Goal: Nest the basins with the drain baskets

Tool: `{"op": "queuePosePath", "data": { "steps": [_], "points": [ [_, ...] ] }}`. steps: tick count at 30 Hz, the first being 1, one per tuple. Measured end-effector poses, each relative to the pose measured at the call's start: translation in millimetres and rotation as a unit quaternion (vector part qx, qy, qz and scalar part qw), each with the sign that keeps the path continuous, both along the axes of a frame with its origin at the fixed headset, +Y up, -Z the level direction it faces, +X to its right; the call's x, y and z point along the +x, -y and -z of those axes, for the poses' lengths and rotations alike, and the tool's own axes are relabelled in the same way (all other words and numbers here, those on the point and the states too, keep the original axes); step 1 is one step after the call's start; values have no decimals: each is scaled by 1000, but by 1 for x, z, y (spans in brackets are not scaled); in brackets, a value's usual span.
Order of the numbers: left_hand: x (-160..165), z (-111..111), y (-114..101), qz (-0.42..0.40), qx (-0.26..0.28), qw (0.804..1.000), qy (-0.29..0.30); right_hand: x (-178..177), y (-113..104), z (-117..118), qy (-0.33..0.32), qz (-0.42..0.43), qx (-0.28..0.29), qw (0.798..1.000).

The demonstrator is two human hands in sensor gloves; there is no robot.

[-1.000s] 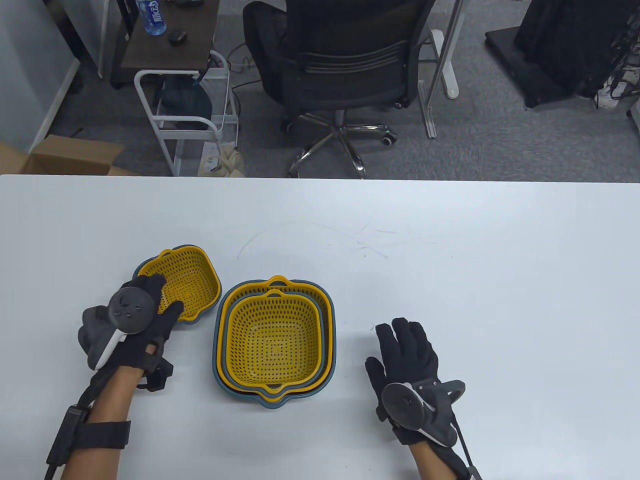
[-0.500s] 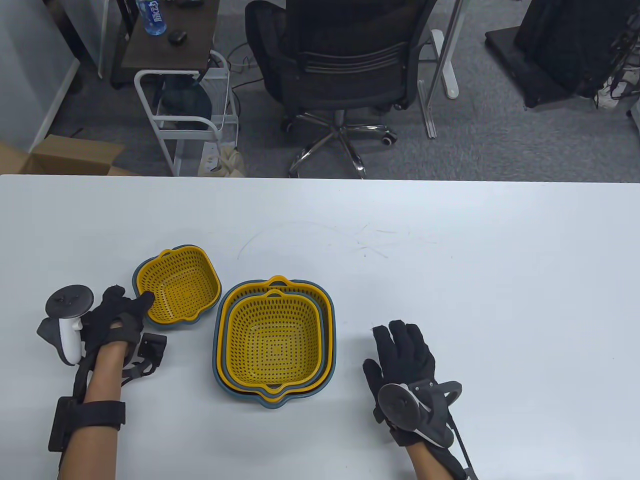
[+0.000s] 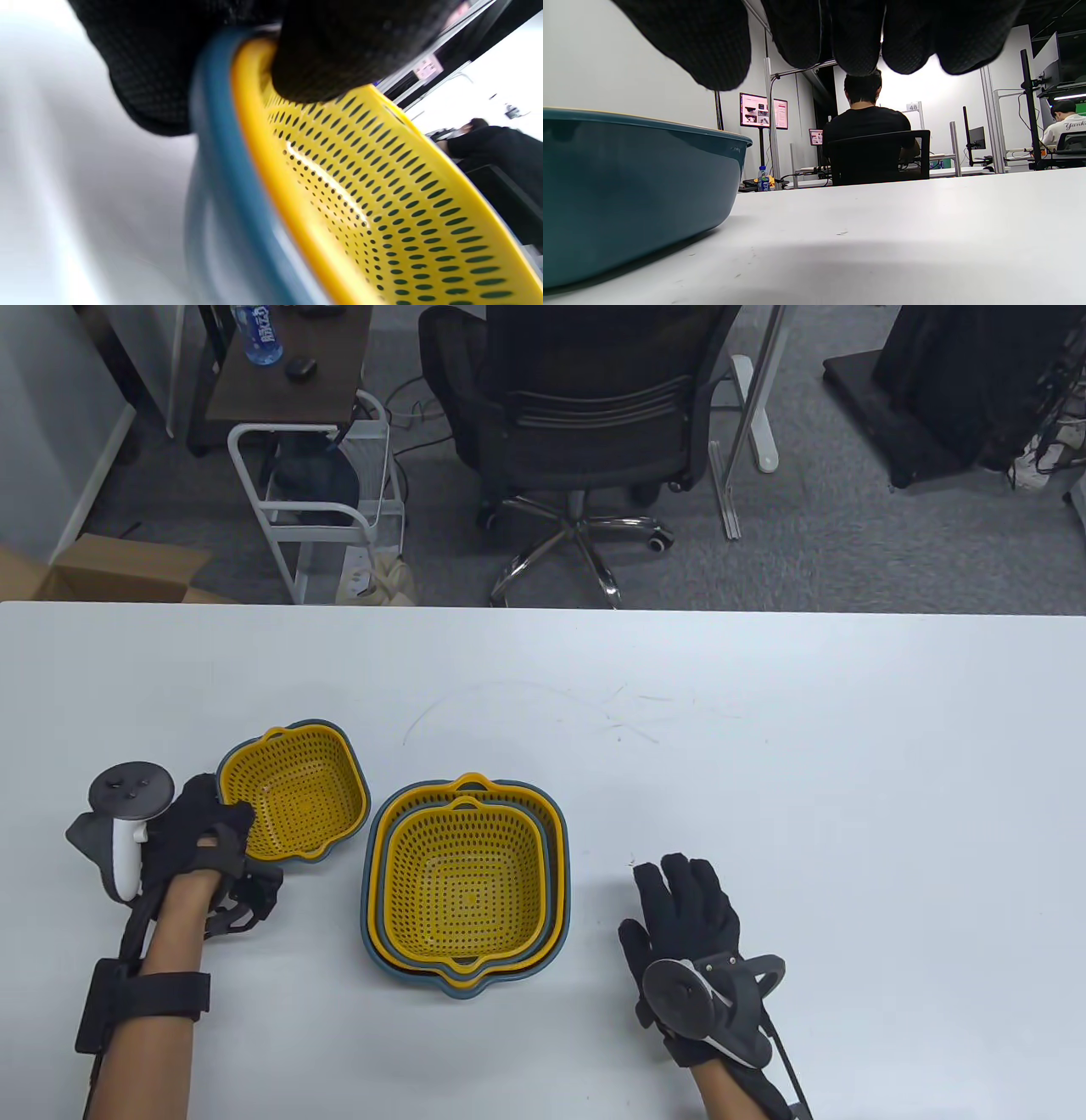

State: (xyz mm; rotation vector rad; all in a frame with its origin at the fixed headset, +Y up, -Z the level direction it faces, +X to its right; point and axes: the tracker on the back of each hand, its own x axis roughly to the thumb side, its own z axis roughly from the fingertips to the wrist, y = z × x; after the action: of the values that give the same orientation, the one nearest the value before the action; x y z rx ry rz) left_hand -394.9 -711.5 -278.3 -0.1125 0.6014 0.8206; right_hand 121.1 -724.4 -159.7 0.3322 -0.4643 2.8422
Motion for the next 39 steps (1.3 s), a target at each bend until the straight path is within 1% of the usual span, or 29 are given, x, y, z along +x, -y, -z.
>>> {"op": "queuePosePath", "data": {
  "steps": [2,3,5,6,8,11,15,19,23,28,30,33,34,36,39],
  "points": [
    [5,-4,-22,2,17,1000,7,-1,0,0,-1,1,-1,1000],
    [9,-6,-35,12,21,1000,18,-2,0,0,-2,0,0,1000],
    [21,-10,-54,25,32,998,37,-3,0,-1,-3,-1,0,1000],
    [31,-13,-62,29,32,997,56,-4,0,-1,-4,-1,0,1000],
    [52,-19,-69,19,28,995,91,-5,0,-1,-7,0,-4,1000],
    [93,-30,-68,6,23,990,142,-5,0,-3,-11,6,-5,1000],
    [142,-38,-55,32,-5,980,198,-7,-2,-7,-17,12,1,1000],
    [172,-41,-43,73,-29,972,221,-7,-1,-9,-23,12,-5,1000],
    [186,-38,-34,104,-53,963,242,-5,0,-10,-23,16,-6,1000],
    [196,-37,-31,158,-55,954,247,-6,0,-10,-25,16,-5,1000],
    [197,-39,-35,180,-42,951,249,-6,0,-10,-26,15,-6,1000],
    [197,-48,-46,272,-25,927,258,-6,0,-9,-24,13,-7,1000],
    [196,-50,-49,290,-17,921,259,-6,1,-9,-24,13,-8,1000],
    [188,-58,-52,299,8,921,250,-6,1,-9,-23,12,-9,1000],
    [176,-72,-50,307,40,919,244,-6,1,-9,-22,10,-9,1000]
  ]
}}
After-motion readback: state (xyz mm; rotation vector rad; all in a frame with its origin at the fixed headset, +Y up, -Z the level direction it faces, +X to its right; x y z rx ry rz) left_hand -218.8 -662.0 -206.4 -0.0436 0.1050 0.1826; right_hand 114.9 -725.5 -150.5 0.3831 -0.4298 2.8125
